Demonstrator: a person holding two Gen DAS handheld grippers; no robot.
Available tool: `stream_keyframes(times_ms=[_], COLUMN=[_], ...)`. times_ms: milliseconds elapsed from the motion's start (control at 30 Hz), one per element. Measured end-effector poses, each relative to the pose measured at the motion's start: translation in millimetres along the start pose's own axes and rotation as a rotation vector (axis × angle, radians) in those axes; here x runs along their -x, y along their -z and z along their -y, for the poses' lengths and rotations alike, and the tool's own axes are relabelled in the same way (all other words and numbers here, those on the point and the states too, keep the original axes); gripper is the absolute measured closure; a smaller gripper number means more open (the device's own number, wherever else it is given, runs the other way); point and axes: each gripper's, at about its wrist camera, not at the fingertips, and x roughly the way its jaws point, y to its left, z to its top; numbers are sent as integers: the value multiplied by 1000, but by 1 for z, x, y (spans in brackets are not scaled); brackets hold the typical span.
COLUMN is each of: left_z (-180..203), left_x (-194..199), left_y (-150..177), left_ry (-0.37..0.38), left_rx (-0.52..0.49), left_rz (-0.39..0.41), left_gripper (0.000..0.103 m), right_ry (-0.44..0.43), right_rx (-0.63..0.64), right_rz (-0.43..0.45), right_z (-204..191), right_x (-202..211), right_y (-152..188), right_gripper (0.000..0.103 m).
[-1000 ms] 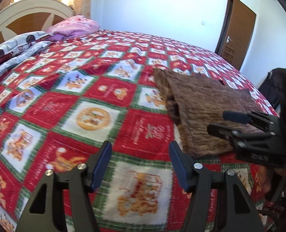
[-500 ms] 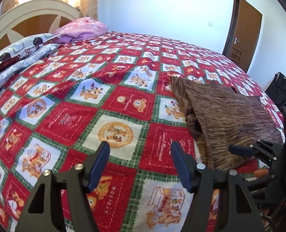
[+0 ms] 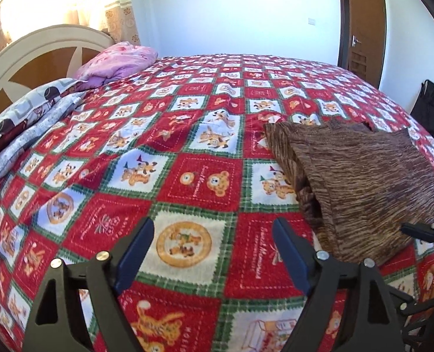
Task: Fold small clothes
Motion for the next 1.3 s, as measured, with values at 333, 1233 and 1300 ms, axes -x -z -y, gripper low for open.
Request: stream_keyframes(times_ms=[333, 1233, 1300], left_z=[-6, 31, 44], left_x=[-22, -79, -87], left_y=[-11, -62, -69], left_ry=[29, 308, 328], left_rx=[-8, 15, 8], left_rz=[-37, -87, -102], left_gripper=[18, 18, 18], right_ry=[-26, -7, -5], right_rx=[40, 38, 33], right_rz=[26, 71, 71], right_z=[-16, -35, -34], right_x=[-8, -27, -27], right_y=[-6, -25, -24], right_gripper=[38, 60, 60])
